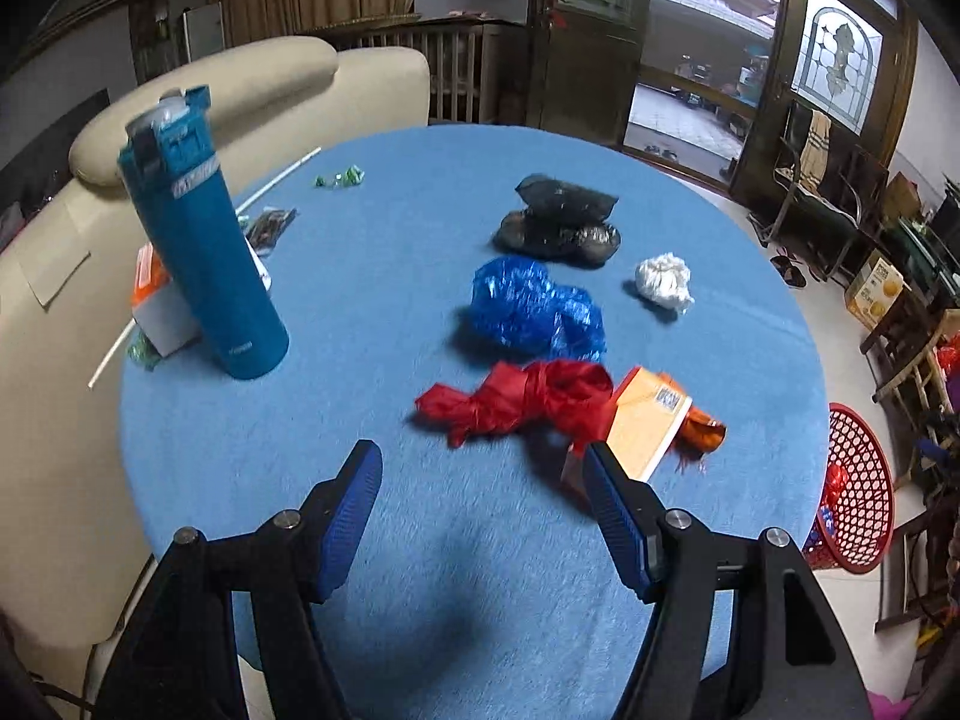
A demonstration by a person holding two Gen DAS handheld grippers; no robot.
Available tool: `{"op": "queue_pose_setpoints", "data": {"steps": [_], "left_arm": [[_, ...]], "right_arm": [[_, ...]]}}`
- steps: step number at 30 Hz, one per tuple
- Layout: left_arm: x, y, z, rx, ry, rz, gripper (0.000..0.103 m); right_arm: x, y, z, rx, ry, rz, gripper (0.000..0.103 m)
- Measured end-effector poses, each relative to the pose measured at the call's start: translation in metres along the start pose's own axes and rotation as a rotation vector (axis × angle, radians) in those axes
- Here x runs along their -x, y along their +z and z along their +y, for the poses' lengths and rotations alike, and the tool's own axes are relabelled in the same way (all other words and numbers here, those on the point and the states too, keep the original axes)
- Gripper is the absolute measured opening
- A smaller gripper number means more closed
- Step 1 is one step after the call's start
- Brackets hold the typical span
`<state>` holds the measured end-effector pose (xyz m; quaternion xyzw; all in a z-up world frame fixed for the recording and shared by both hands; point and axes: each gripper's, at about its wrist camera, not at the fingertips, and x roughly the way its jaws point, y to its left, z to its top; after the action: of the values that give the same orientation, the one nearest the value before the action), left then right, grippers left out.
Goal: Collect trash
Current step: 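Move both grippers back over table toward yellow box and orange packet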
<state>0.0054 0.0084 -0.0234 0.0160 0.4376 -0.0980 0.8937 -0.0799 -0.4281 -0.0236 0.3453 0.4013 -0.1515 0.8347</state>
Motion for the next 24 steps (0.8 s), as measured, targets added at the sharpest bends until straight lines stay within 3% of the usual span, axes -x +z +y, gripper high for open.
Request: {"op": "queue_pose_setpoints", "data": {"steps": [4, 8, 11, 16, 24], "left_arm": [[-0.003, -0.012, 0.003, -0.001, -0.03, 0.015, 0.07], [-0.008, -0.024, -0.001, -0.022, -0.068, 0.04, 0.07], [-0.014, -0.031, -0.002, -0.031, -0.111, 0.061, 0.07], [-0.019, -0.033, 0.0, -0.013, -0.171, 0.077, 0.07], [-0.033, -0.026, -0.01, -0.036, -0.259, 0.109, 0.07]], "right_arm": [[-0.036, -0.021, 0.087, 0.212, 0.107, 0.081, 0.067], [-0.074, -0.06, 0.17, 0.463, 0.178, 0.142, 0.052], [-0.101, -0.085, 0.215, 0.593, 0.216, 0.194, 0.051], [-0.143, -0.112, 0.256, 0.698, 0.261, 0.287, 0.048], [-0.181, -0.117, 0.277, 0.786, 0.216, 0.303, 0.047]]}}
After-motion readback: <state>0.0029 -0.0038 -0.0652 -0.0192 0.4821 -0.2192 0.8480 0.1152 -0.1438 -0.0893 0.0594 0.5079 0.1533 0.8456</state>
